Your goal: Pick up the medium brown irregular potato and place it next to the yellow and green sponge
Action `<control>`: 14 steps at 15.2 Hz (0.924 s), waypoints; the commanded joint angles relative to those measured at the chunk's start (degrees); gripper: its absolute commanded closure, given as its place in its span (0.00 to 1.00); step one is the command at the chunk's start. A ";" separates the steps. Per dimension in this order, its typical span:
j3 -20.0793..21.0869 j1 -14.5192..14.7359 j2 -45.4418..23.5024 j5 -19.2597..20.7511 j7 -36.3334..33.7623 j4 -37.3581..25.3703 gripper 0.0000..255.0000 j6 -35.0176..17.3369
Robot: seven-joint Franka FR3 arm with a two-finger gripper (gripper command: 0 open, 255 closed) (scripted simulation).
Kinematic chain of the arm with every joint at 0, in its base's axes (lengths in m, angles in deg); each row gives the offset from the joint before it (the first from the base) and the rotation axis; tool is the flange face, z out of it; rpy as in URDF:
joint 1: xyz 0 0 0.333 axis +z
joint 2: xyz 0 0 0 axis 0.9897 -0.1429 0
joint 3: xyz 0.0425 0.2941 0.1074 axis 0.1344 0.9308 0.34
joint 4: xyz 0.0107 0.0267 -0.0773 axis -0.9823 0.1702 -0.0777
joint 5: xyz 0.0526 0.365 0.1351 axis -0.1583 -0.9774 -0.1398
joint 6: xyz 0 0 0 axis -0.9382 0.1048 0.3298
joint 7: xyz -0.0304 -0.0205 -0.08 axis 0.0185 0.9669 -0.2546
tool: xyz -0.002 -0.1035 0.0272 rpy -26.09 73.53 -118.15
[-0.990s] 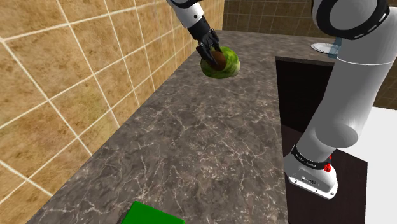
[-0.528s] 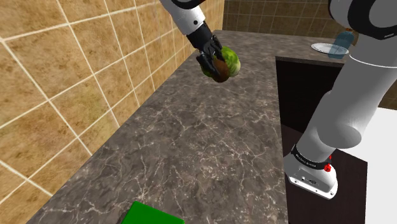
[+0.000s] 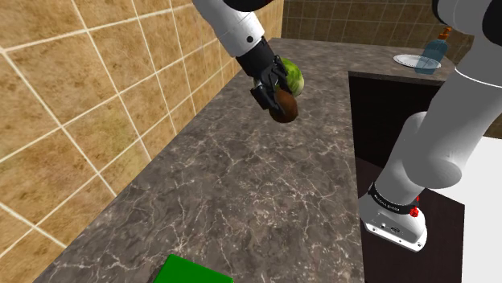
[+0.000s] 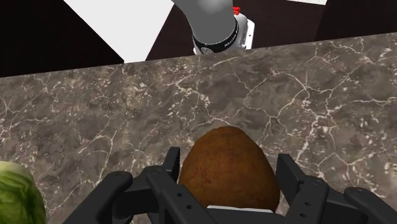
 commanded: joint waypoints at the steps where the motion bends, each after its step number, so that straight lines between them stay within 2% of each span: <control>1: 1.25 1.17 1.13 -1.99 -2.76 1.43 1.00 -0.25; 14: 10.79 9.16 1.20 -13.53 -22.28 1.33 1.00 -1.53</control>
